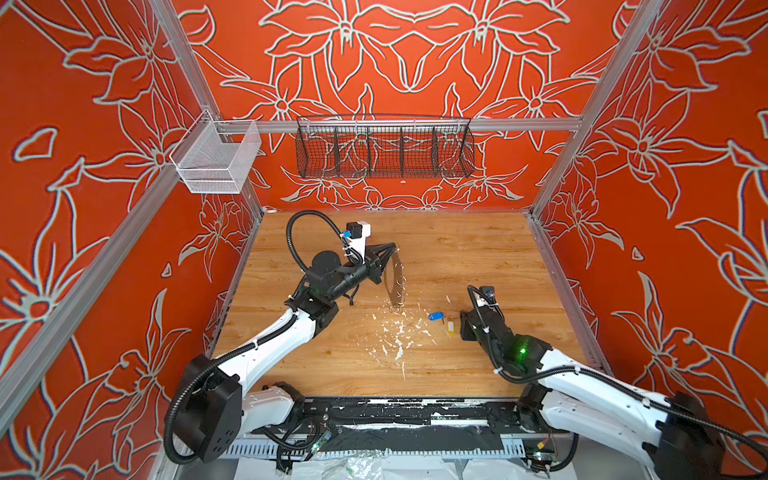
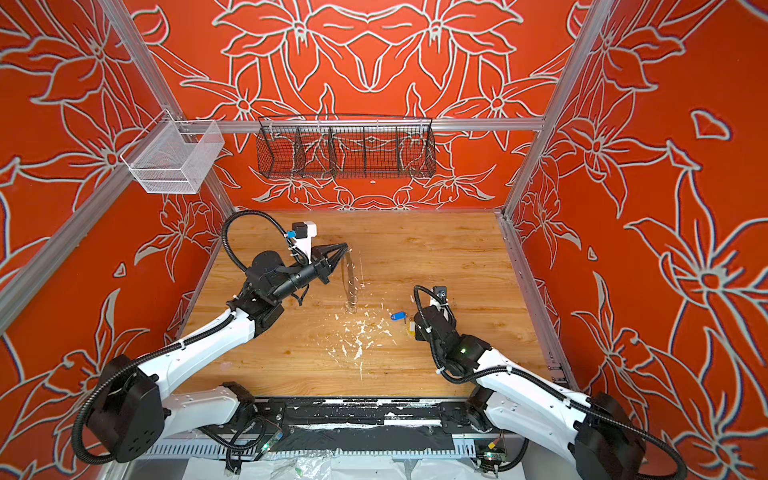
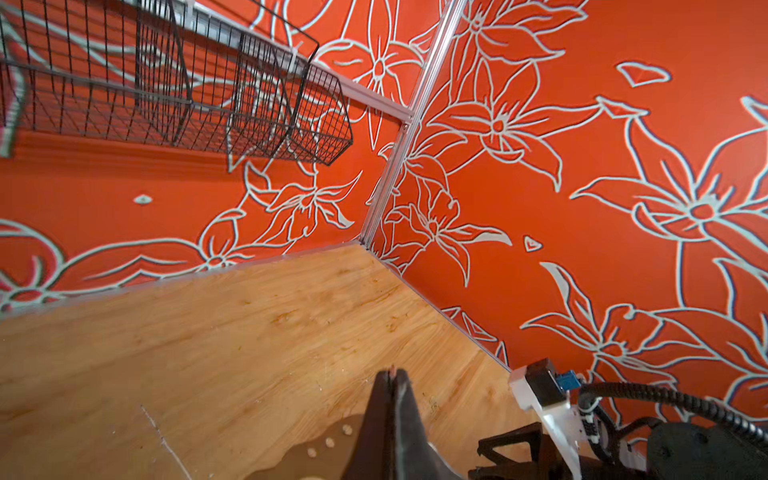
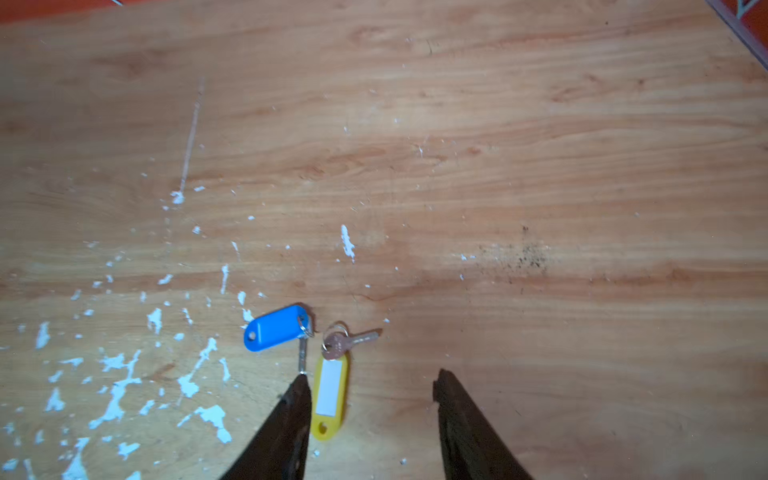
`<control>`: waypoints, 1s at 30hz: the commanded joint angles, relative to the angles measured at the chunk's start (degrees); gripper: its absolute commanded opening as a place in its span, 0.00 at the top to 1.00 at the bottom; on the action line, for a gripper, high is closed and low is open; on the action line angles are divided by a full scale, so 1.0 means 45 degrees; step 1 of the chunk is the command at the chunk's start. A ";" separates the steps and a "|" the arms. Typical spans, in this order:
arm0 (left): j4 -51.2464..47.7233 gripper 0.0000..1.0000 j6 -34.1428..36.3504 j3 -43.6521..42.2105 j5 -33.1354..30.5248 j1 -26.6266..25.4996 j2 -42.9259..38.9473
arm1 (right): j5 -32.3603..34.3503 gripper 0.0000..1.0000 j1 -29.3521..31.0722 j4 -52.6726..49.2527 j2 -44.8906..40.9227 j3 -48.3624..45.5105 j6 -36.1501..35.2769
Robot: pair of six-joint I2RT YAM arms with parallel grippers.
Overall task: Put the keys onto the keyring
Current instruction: 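Release the plate with the right gripper and move it toward the key tags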
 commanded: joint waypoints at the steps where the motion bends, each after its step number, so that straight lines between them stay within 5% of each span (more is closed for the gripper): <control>1: -0.0046 1.00 -0.0096 0.0035 -0.0195 -0.0063 -0.0408 | 0.0810 0.51 -0.0040 -0.0839 0.0058 0.0463 0.0937; 10: -0.0328 1.00 0.0409 0.0266 -0.0378 -0.0604 -0.0305 | 0.0216 0.51 -0.0047 -0.0959 -0.0950 -0.0495 0.1621; 18: -0.0623 1.00 0.2643 0.0064 -0.1306 -0.1312 -0.0559 | -0.0215 0.50 -0.0039 -0.2103 -0.1409 -0.0216 0.1461; 30: -0.0397 1.00 0.2857 -0.0952 -0.2044 -0.0449 -0.1539 | -0.2821 0.58 0.0278 -0.0785 0.1997 0.1003 0.0147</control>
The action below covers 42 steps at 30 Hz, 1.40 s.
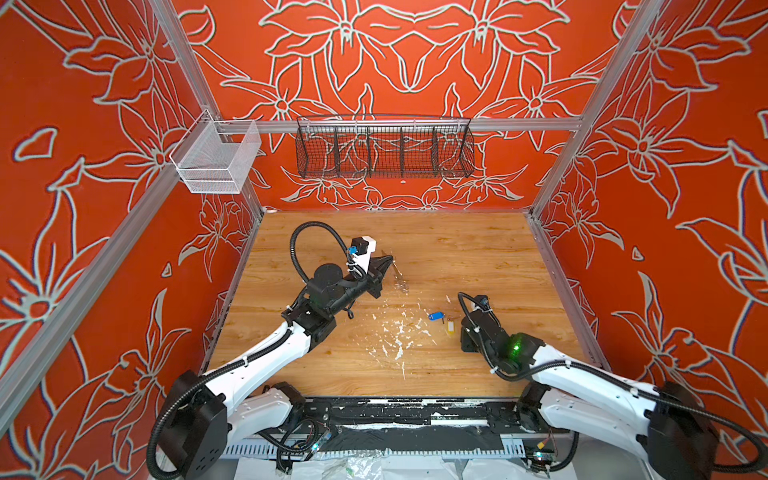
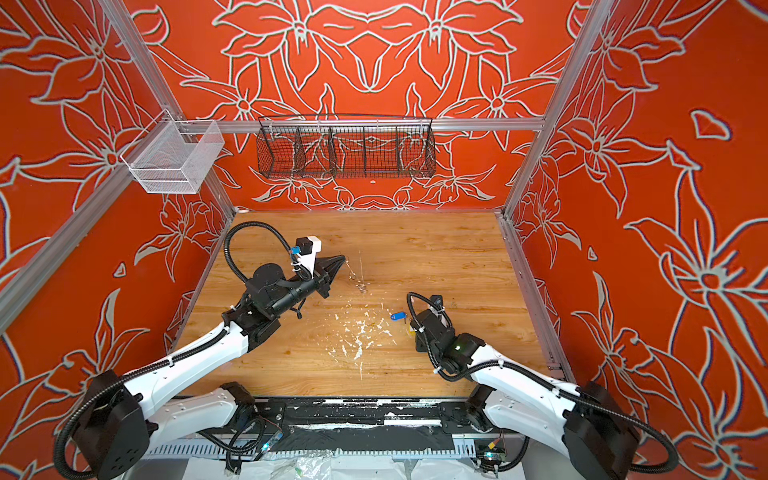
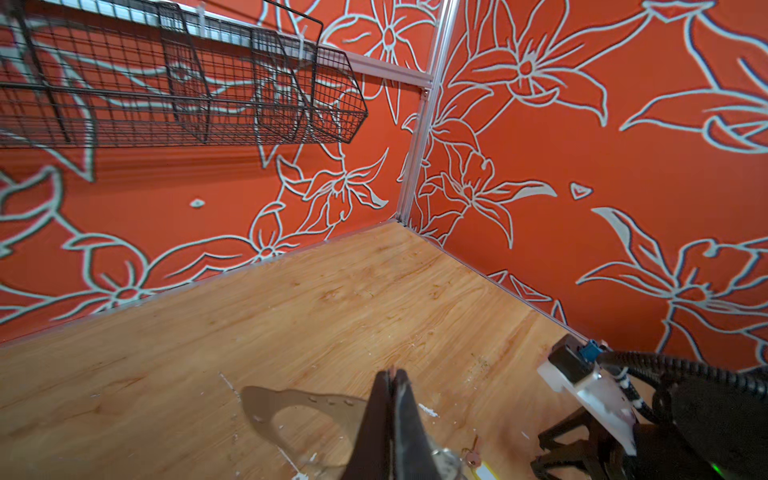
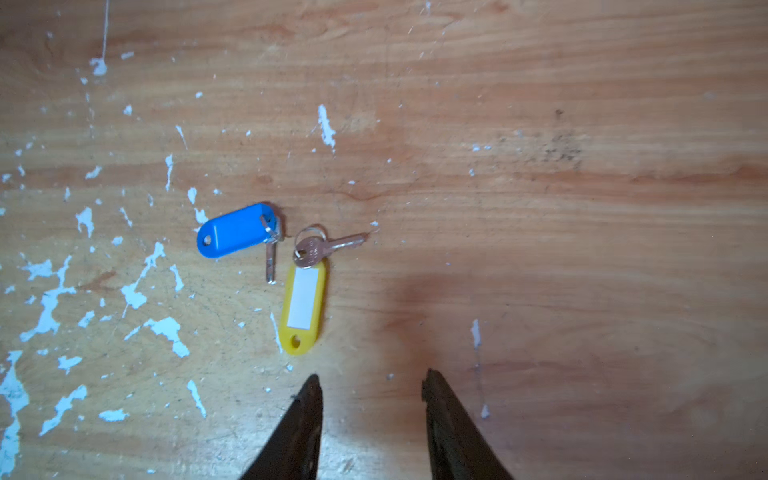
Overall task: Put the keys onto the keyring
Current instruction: 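Release the plate with the right gripper and move it toward the key tags, then lower the right gripper onto the blue key tag's ring and close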
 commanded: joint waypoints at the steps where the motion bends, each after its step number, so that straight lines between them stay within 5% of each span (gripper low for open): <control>1: 0.0754 1.00 -0.0024 -0.0001 -0.0174 0.0289 -0.0166 | -0.0690 0.58 0.0169 0.0725 0.1001 0.0931 -0.0448; 10: 0.1099 1.00 -0.0135 -0.0093 -0.0150 0.0527 0.0131 | -0.0235 0.60 0.0172 0.3352 0.2399 0.1469 -0.1622; 16: 0.1145 1.00 -0.0162 -0.0131 -0.0069 0.0567 0.0175 | -0.0749 0.59 0.0167 0.6190 0.1229 -0.0172 -0.3836; 25: 0.1039 1.00 -0.0273 0.0045 0.0364 0.0568 0.0338 | -0.0631 0.66 -0.0293 0.4986 0.1256 -0.0186 -0.4306; 42: 0.1063 1.00 -0.0142 0.0120 0.0664 0.0563 0.0546 | -0.2448 0.76 -0.1433 0.4970 0.4720 0.1428 -0.4520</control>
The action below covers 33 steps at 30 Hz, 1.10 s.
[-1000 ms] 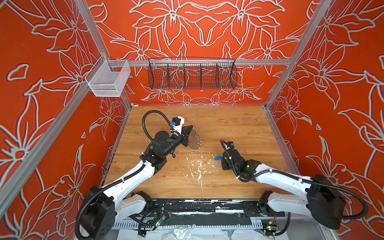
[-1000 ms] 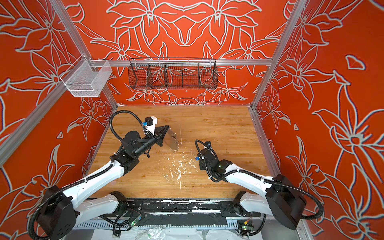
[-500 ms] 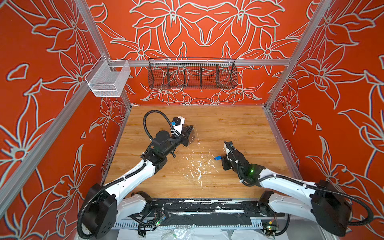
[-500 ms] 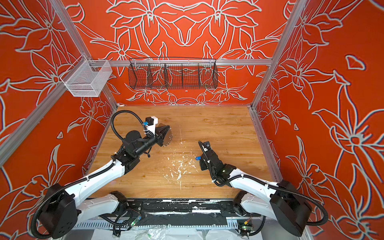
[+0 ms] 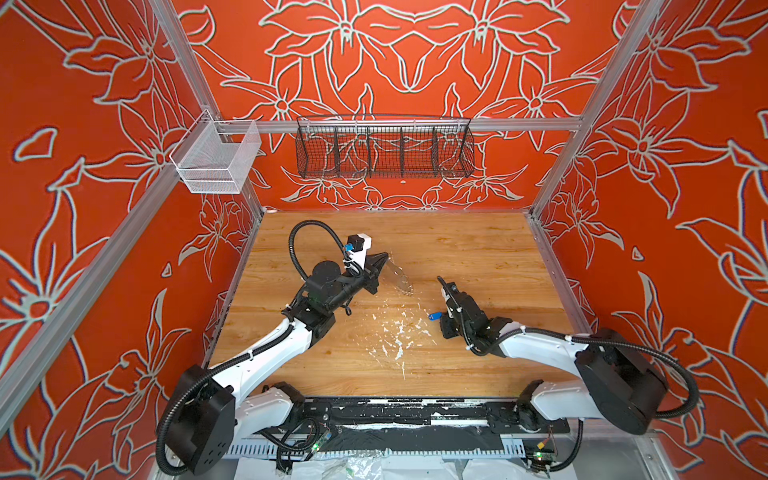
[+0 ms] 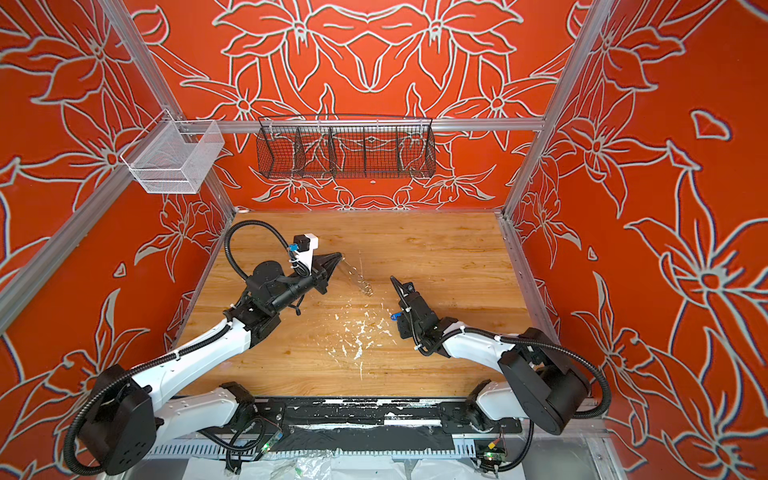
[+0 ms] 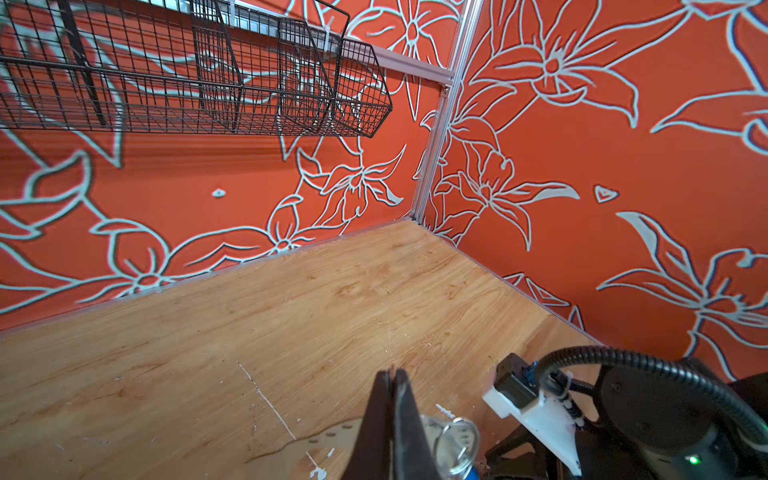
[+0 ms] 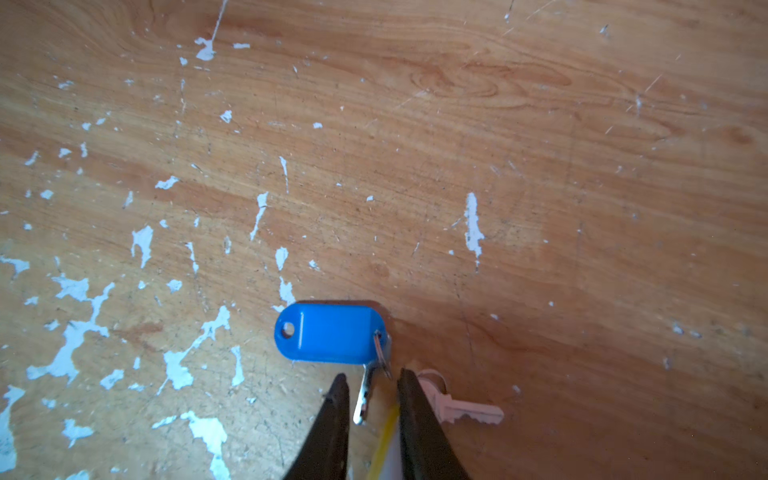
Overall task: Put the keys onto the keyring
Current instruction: 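Lower the right gripper onto the blue key tag's ring and close, then lift the blue key tag by its ring with the right gripper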
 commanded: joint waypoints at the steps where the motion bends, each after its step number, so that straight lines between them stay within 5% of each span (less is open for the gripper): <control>1: 0.0623 1.00 0.0061 0.0244 0.0247 0.0077 0.0019 | -0.0311 0.76 -0.0113 -0.0128 0.0306 0.0626 -0.0164; 24: 0.0563 1.00 0.0219 0.0213 0.0547 0.0067 -0.0080 | 0.0645 0.78 -0.0132 -0.0526 0.0987 0.0893 -0.0294; 33: 0.0582 1.00 0.0200 0.0243 0.0607 0.0072 0.0011 | 0.0629 0.95 -0.0152 -0.0300 0.0813 0.0620 -0.0191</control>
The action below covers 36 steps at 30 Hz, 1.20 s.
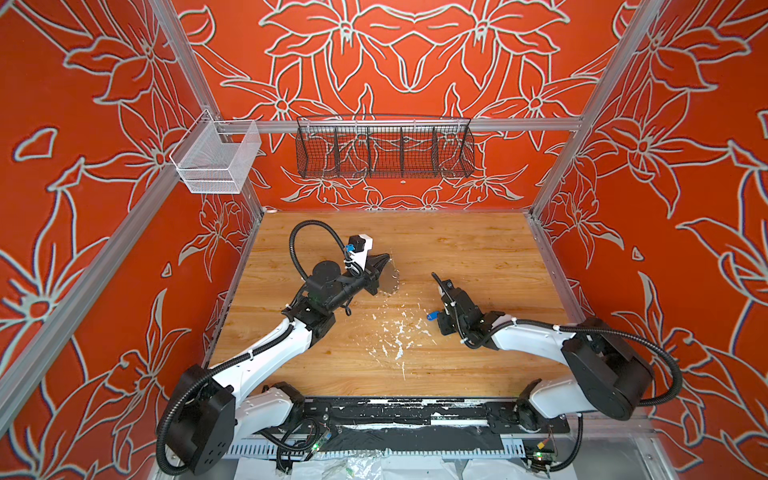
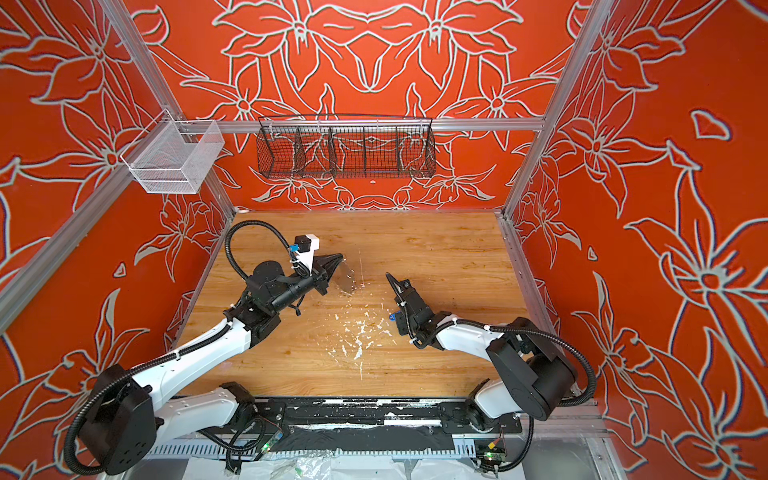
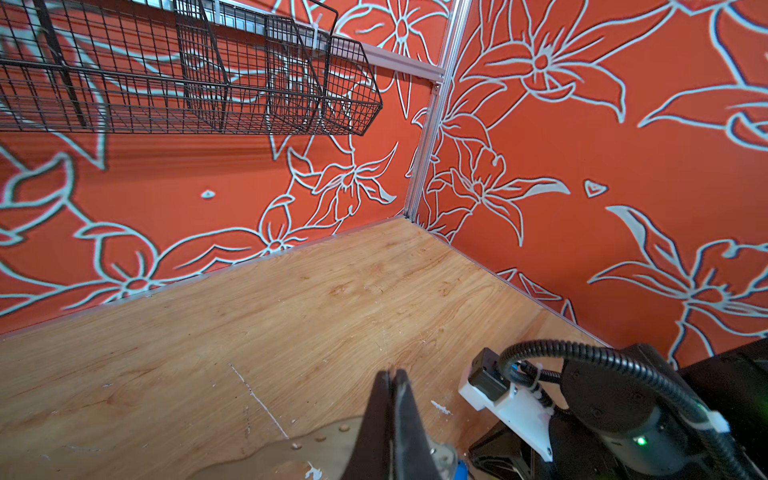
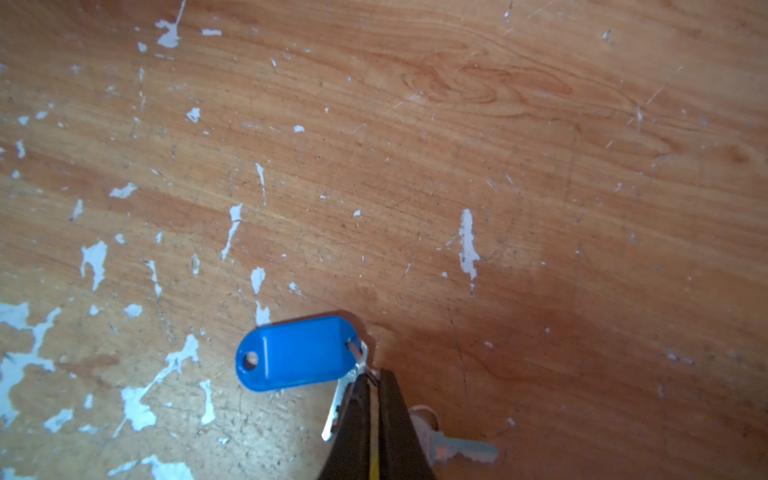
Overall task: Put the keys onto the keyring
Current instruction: 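Lift the blue key tag by its ring with the right gripper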
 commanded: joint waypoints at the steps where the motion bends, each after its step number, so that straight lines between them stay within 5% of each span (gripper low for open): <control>1: 0.0564 1.00 0.0092 0.0263 0.0250 0.0072 0.0017 | 0.0170 0.96 -0.0089 0.0028 -0.0045 -0.0020 0.0127; 10: 0.0568 1.00 0.0073 0.0264 0.0348 0.0077 0.0017 | -0.0240 1.00 -0.0089 0.0422 -0.0402 -0.0240 -0.0173; 15: 0.0550 1.00 0.0092 0.0263 0.0369 0.0072 0.0012 | -0.0160 0.79 -0.0089 0.0611 -0.0374 -0.0287 -0.0194; 19: 0.0533 1.00 0.0105 0.0278 0.0377 0.0067 0.0017 | 0.0283 0.76 -0.0089 0.0606 -0.0425 -0.0373 -0.0029; 36: 0.0554 1.00 0.0131 0.0289 0.0426 0.0077 0.0058 | 0.0187 0.77 -0.0167 0.1781 0.0517 -0.0449 -0.0515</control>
